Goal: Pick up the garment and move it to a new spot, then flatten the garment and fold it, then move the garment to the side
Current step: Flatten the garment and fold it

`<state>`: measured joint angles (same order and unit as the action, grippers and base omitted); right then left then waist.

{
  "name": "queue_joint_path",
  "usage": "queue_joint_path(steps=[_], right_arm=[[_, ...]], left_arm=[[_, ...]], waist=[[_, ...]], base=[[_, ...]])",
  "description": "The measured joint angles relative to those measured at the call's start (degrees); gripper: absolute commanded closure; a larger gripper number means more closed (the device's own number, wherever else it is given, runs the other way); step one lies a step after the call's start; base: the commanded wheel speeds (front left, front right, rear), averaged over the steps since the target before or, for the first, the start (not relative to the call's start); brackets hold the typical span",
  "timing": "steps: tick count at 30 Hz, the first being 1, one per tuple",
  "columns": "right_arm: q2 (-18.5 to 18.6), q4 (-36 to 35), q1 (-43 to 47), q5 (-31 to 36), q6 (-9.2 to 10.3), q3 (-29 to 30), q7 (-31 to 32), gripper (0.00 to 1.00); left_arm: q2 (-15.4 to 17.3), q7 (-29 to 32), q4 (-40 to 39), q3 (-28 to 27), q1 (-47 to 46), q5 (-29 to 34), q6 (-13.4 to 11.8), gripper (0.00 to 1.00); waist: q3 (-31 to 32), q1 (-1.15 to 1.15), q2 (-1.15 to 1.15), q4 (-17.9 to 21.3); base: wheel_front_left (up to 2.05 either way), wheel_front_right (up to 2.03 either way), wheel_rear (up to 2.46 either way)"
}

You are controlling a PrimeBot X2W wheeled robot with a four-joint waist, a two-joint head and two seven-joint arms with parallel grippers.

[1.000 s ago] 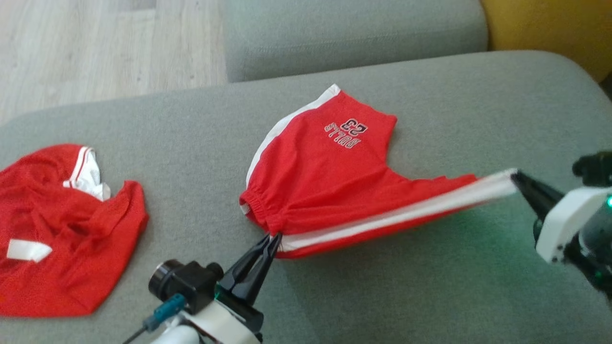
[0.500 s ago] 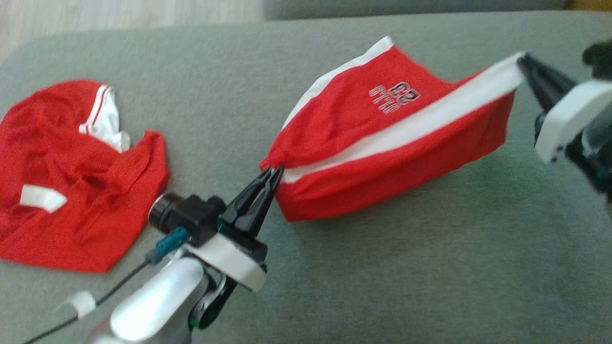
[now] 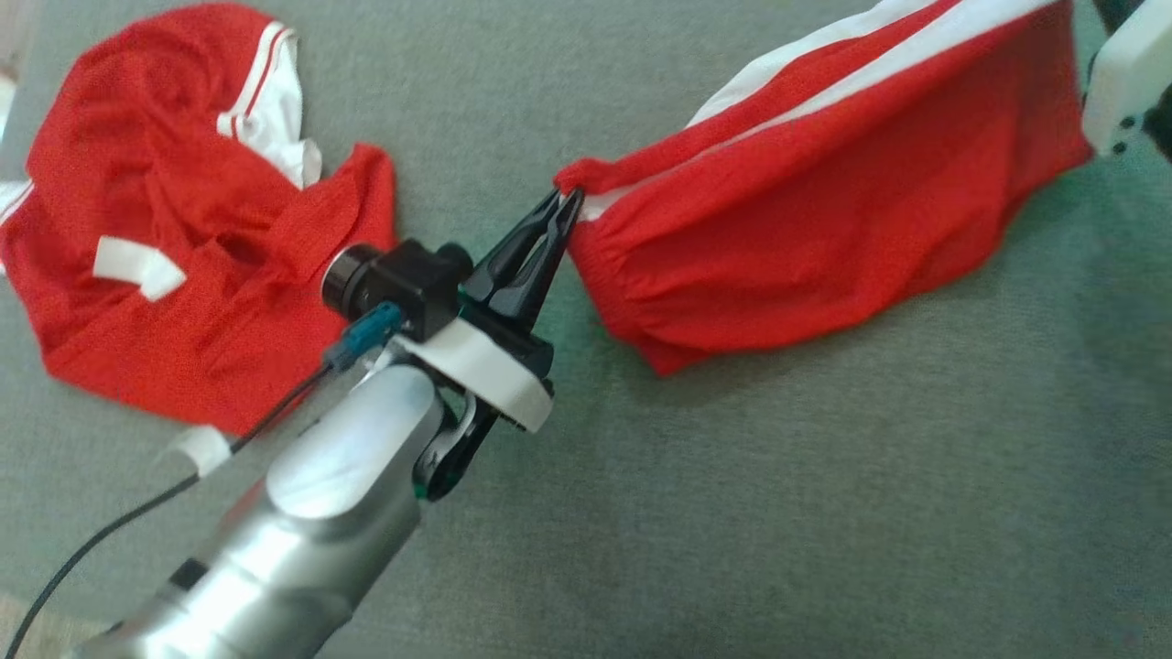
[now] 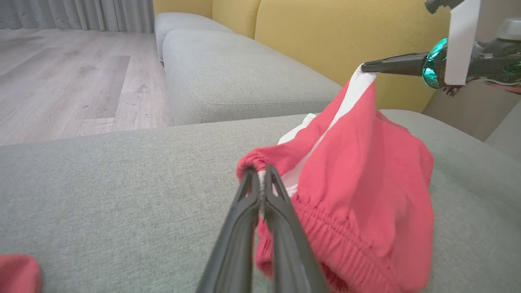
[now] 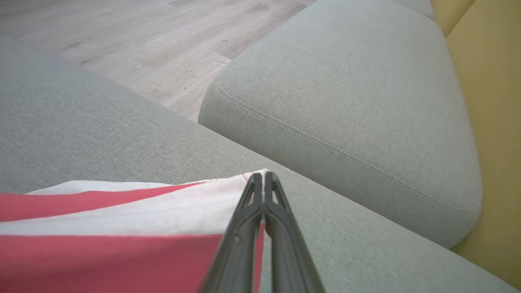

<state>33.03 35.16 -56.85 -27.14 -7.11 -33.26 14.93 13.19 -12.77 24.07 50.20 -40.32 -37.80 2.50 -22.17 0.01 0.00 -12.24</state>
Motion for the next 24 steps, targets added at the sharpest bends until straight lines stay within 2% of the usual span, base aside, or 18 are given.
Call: queue_joint_path(steps=[8,9,10,11,12,19,24], right_arm=[[0.0,7.9,-6.2,0.6,0.00,-4.6,-3.3,1.00],[0.0,8.9,-6.6,0.8,0.00,-5.2,-3.5,0.32],[-0.1,10.0,-7.0,1.4,0.00,-5.7,-4.1,0.00],[-0.3,11.2,-7.4,1.6,0.00,-5.8,-4.5,0.00],[-0.4,12.3,-7.7,1.6,0.00,-6.0,-4.9,0.00],[-2.6,16.6,-8.3,0.6,0.00,-6.4,-12.1,0.00],[-4.7,17.5,-8.2,-2.2,0.00,-3.4,-20.6,0.00]], left_arm=[[-3.8,-1.0,6.6,-0.1,-4.4,0.7,1.8,1.00],[-4.1,-1.0,7.5,-0.1,-4.7,0.9,2.2,1.00],[-4.4,-1.0,8.3,0.0,-5.0,1.1,2.4,0.62],[-4.8,-1.1,9.0,0.0,-5.3,1.1,2.6,0.07],[-5.0,-1.4,9.5,0.0,-5.5,1.1,2.6,0.00],[-5.3,-1.5,12.6,-1.3,-5.6,2.1,2.4,0.00],[-4.3,-1.6,8.4,-8.3,-4.2,2.3,-0.2,0.00]], waist=[[-4.4,0.00,0.00,-3.4],[-4.7,0.00,0.00,-3.7],[-5.0,0.00,0.00,-3.8],[-5.2,0.00,0.00,-3.9],[-5.3,0.00,0.00,-3.9],[-3.5,-0.01,0.00,-2.5],[-0.5,-0.02,0.00,-0.9]], base=[[0.00,0.00,0.00],[0.00,0.00,0.00],[0.00,0.00,0.00],[0.00,0.00,0.00],[0.00,0.00,0.00],[0.00,0.00,0.00],[0.00,0.00,0.00]])
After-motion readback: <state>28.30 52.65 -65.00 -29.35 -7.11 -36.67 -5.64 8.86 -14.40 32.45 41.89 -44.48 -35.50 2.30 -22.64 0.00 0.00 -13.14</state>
